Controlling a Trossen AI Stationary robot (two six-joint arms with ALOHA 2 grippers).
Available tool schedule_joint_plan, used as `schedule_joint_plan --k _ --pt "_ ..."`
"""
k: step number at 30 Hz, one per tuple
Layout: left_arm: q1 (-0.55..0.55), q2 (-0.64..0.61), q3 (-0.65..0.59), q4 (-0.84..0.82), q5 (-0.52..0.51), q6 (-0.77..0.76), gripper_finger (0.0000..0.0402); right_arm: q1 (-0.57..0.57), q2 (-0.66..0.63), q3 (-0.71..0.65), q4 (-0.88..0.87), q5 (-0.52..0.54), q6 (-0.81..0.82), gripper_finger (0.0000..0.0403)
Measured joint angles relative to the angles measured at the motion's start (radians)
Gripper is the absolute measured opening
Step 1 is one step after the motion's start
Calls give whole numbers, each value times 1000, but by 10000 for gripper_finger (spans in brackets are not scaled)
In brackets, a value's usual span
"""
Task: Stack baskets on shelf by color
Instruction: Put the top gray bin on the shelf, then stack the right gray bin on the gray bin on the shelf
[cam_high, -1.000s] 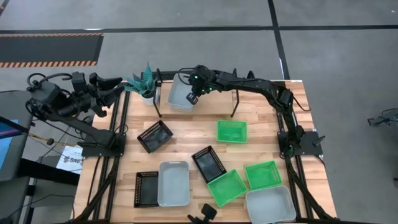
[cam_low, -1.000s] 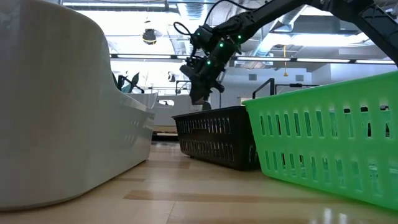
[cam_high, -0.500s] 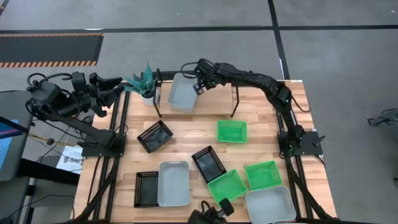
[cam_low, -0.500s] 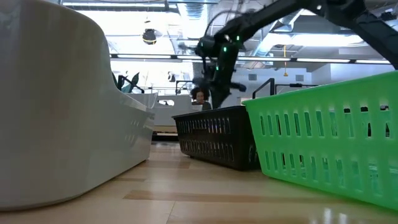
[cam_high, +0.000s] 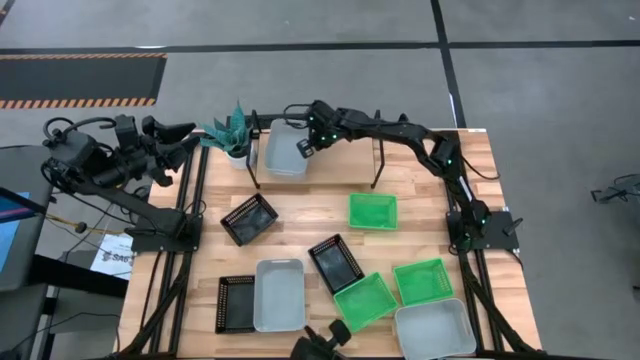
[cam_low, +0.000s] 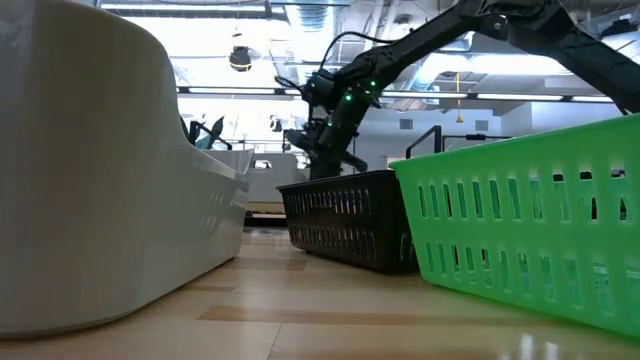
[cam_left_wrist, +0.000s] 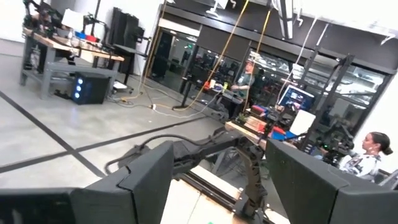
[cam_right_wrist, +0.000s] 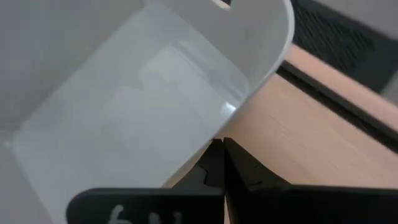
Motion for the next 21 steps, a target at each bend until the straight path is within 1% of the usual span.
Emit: schedule_joint_plan --k 3,7,11,15,18,21 --pt "0 0 0 0 -16 3 244 15 0 0 80 -4 -44 10" --pt "0 0 0 -1 -18 4 244 20 0 0 153 -60 -87 10" --pt "0 0 0 0 -19 4 244 18 -3 0 143 -27 -61 12" --pt "0 0 0 0 -18 4 244 4 -55 0 88 -24 -25 12" --pt "0 0 0 0 -18 4 244 -1 -129 0 -24 -25 -19 12" --pt "0 0 0 0 -15 4 244 9 -237 0 -241 -68 -19 15"
